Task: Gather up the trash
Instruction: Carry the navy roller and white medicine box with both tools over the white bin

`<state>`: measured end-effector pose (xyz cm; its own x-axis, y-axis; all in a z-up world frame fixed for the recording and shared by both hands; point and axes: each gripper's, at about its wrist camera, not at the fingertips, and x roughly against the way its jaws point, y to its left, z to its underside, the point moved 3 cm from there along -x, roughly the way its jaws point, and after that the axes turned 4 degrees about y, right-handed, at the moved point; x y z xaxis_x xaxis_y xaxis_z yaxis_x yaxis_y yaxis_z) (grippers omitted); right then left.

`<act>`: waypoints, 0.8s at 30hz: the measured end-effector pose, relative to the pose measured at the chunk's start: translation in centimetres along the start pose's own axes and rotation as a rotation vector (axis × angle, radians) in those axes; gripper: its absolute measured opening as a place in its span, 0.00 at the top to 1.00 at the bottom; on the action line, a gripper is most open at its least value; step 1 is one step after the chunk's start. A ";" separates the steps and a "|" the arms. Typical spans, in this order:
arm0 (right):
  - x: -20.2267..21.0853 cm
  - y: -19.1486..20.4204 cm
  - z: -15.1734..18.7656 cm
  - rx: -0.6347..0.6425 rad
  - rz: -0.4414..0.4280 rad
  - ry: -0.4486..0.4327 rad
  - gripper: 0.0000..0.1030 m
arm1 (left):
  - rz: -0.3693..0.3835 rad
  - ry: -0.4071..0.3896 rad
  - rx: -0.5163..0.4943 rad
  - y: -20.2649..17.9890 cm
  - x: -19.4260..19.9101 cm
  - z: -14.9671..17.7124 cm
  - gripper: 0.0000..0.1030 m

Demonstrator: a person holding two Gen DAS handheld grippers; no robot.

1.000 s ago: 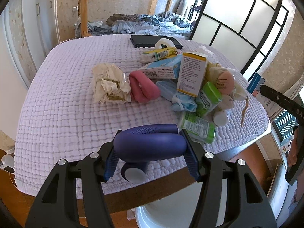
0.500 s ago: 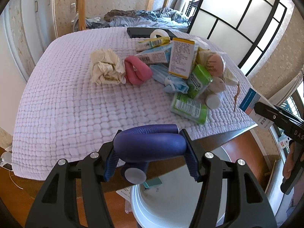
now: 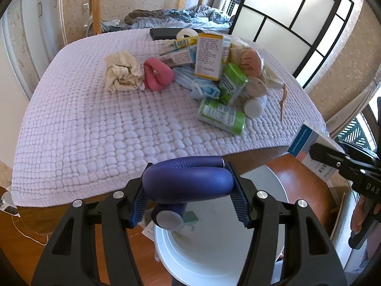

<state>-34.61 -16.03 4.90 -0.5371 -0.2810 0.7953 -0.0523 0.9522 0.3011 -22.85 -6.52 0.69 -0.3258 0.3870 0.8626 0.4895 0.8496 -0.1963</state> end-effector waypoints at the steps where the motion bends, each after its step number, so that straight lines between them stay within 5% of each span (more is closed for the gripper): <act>1: -0.1 0.1 0.2 0.001 -0.002 0.005 0.71 | 0.001 0.003 -0.003 -0.1 0.0 0.2 0.41; 24: -1.7 1.6 3.9 0.016 -0.023 0.085 0.71 | 0.009 0.082 -0.050 -1.9 -0.4 4.5 0.41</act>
<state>-37.03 -13.60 1.97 -0.4619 -0.3112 0.8306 -0.0771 0.9470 0.3120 -27.26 -6.70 -1.40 -0.2549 0.3620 0.8966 0.5324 0.8266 -0.1824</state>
